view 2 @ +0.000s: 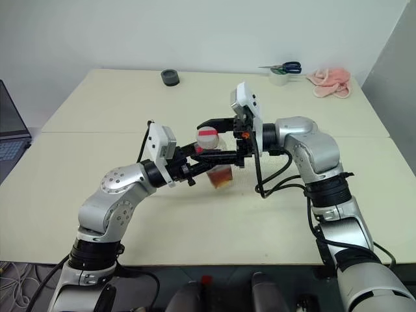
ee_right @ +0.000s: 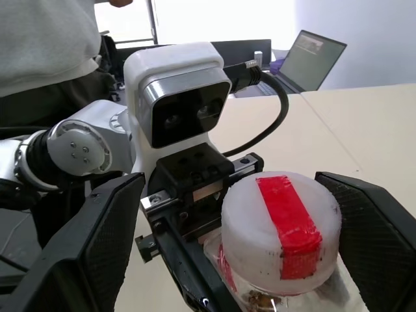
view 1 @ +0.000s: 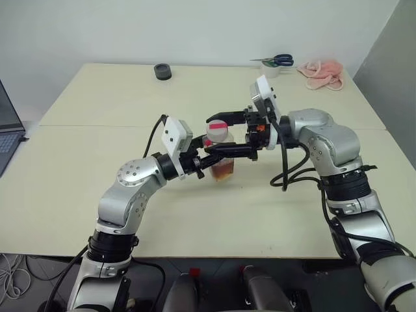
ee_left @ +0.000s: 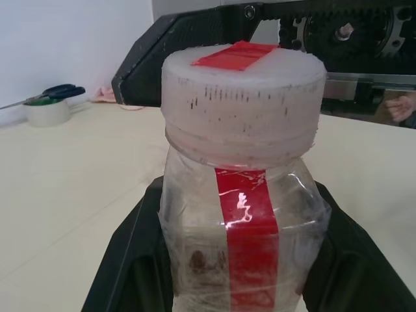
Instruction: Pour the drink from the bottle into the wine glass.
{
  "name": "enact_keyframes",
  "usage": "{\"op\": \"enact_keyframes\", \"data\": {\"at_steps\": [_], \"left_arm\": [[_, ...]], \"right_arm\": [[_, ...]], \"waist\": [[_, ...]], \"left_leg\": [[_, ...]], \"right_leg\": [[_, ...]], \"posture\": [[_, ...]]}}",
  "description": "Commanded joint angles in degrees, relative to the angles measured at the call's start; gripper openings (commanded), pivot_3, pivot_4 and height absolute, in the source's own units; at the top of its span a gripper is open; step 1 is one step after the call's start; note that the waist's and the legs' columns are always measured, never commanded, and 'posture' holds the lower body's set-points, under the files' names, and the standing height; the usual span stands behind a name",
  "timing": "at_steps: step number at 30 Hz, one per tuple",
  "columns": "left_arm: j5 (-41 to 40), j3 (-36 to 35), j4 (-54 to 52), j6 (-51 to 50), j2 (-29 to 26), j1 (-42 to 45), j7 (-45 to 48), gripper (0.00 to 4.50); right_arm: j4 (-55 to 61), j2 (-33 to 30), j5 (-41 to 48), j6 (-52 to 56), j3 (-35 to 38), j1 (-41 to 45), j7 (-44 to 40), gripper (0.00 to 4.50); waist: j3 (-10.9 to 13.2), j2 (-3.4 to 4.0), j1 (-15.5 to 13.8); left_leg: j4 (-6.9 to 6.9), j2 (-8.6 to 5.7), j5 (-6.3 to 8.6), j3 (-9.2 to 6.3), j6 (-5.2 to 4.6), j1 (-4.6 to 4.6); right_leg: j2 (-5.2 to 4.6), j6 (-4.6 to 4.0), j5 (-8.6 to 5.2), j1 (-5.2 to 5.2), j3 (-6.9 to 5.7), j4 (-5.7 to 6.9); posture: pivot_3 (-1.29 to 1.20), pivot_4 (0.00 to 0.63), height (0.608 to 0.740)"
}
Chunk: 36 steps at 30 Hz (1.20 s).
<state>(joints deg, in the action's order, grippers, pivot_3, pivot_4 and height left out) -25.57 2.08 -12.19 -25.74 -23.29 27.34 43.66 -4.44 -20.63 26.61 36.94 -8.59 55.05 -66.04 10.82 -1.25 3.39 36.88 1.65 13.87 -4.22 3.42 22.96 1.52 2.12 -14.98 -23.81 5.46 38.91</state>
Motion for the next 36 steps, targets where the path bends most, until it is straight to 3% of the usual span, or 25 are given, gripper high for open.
{"op": "enact_keyframes", "data": {"at_steps": [1,9,15,24,27,33,36], "left_arm": [[0.52,-0.32,0.96,1.55,0.06,1.47,0.06,1.94],[1.68,0.0,3.86,3.39,1.28,2.89,-0.03,1.94],[1.86,0.29,4.89,4.48,2.13,4.03,0.37,1.94],[2.51,0.18,4.21,4.39,1.81,3.4,0.81,1.94],[2.59,0.1,3.69,4.2,1.72,3.15,0.7,1.94],[2.69,0.03,3.04,3.93,1.64,2.69,0.37,1.92],[2.72,-0.08,3.02,3.78,1.56,2.67,0.31,1.92]], "right_arm": [[6.81,0.31,0.44,1.31,3.12,0.16,6.87,4.5],[21.4,-0.68,1.14,10.12,4.61,-7.32,20.07,4.5],[25.34,5.23,1.53,16.74,7.33,-10.92,33.42,4.5],[26.76,8.04,4.21,19.03,7.19,-11.24,37.66,4.5],[26.9,7.7,4.56,19.21,6.93,-11.14,38.39,3.86],[26.82,6.93,4.84,19.29,6.34,-11.11,38.83,1.81],[25.82,5.67,4.06,18.35,5.36,-11.03,37.76,1.81]], "waist": [[0.0,0.0,0.0],[0.0,0.0,-0.16],[0.0,0.0,-0.03],[0.0,0.0,-0.05],[0.0,0.0,-0.05],[0.0,0.0,-0.04],[0.0,0.0,-0.04]], "left_leg": [[-0.01,0.0,0.0,0.0,0.0,0.0],[-0.02,-0.01,0.0,-0.01,0.0,0.05],[-0.01,0.0,0.0,0.01,0.0,0.04],[-0.02,0.0,0.0,0.03,0.0,0.07],[-0.02,0.0,0.0,0.04,0.0,0.08],[-0.02,0.0,0.0,0.05,0.0,0.08],[-0.02,0.0,0.0,0.05,0.0,0.09]], "right_leg": [[0.0,0.0,0.0,-0.01,0.0,0.0],[-0.02,0.0,0.0,-0.03,0.0,-0.03],[0.01,0.1,-0.06,-0.08,0.04,0.04],[0.02,0.1,-0.06,-0.12,0.05,0.04],[0.02,0.1,-0.06,-0.12,0.06,0.04],[0.02,0.11,-0.06,-0.14,0.06,0.04],[0.02,0.11,-0.06,-0.15,0.06,0.03]], "posture": [[0.0,0.15,0.74],[0.0,0.15,0.74],[0.0,0.15,0.74],[0.0,0.15,0.74],[0.0,0.15,0.74],[0.0,0.15,0.74],[0.0,0.15,0.74]]}}
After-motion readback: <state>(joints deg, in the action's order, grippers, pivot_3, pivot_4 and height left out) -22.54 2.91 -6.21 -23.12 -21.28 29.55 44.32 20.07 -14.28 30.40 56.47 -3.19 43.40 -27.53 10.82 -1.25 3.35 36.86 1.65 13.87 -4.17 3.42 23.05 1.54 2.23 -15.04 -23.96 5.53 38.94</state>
